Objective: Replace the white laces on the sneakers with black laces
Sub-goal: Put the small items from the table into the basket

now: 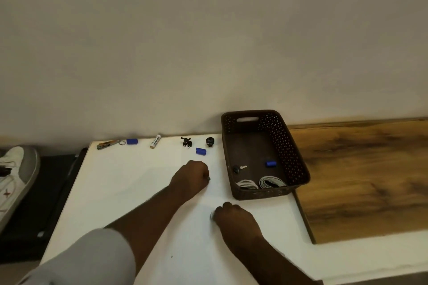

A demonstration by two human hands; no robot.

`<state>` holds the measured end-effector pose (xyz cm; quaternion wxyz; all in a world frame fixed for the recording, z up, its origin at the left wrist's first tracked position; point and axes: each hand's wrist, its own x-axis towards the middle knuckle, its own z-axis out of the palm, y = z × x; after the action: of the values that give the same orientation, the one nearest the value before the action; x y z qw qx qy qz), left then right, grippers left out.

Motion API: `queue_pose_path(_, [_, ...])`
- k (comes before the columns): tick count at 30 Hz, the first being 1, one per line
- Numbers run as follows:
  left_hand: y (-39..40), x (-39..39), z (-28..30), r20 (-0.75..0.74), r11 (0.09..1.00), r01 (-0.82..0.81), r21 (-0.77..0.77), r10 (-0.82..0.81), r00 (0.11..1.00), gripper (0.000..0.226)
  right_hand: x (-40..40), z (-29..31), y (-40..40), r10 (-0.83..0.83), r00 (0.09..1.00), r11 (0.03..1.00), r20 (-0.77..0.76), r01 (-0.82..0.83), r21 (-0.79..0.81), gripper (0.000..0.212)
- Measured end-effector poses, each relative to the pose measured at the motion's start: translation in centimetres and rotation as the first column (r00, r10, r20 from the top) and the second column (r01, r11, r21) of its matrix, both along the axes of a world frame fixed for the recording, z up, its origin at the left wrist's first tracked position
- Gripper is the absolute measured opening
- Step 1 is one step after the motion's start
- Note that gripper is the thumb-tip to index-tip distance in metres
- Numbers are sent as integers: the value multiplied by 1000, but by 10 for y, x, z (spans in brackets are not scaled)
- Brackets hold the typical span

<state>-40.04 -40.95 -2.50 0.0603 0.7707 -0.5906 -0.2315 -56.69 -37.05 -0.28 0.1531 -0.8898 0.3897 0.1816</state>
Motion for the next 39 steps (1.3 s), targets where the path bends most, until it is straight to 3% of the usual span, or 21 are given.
queue_pose_path(3, [4, -7, 36, -176, 957, -126, -261, 81, 981, 12, -36, 43, -12, -88, 972, 996, 216, 90, 1, 26])
queue_pose_path(5, [-11, -23, 63, -235, 914, -107, -392, 13, 972, 11, -57, 72, -44, -164, 939, 982, 302, 185, -42, 24])
queue_pose_path(8, [-54, -60, 80, -197, 959, 6, -284, -64, 978, 18, -68, 96, -109, -220, 923, 939, 317, 289, -189, 19])
queue_pose_path(14, [-120, -103, 55, 30, 993, 78, 86, -81, 996, 31, -36, 54, -186, -318, 948, 942, 4, 317, -110, 30])
queue_pose_path(20, [-124, -104, 40, 165, 972, 77, 220, -115, 979, 37, -30, 29, -192, -287, 951, 957, -119, 279, -75, 35])
queue_pose_path(22, [-118, -107, 50, 163, 982, 78, 174, -107, 981, 34, -30, 30, -191, -312, 945, 950, -100, 307, -61, 36])
queue_pose_path(24, [-108, -105, 66, 115, 998, 55, -4, -54, 992, 26, -30, 41, -189, -350, 937, 934, -4, 348, -80, 33])
queue_pose_path(26, [-85, -82, 80, 22, 972, -35, -233, 42, 999, 19, -27, 54, -184, -348, 929, 921, 123, 364, -142, 31])
queue_pose_path(28, [-61, -45, 78, -105, 924, -169, -342, 141, 984, 14, -22, 64, -176, -297, 923, 920, 243, 346, -187, 30])
queue_pose_path(31, [-21, 17, 50, -85, 915, -314, -254, 302, 950, 8, 2, 74, -151, -166, 908, 957, 385, 243, -161, 24])
queue_pose_path(34, [4, 51, 17, -54, 919, -357, -168, 353, 934, 7, 37, 74, -127, -131, 897, 979, 422, 184, -85, 21])
queue_pose_path(39, [10, 88, -13, -67, 860, -449, -243, 447, 892, 10, 97, 39, -102, -113, 954, 990, 278, 132, -48, 26])
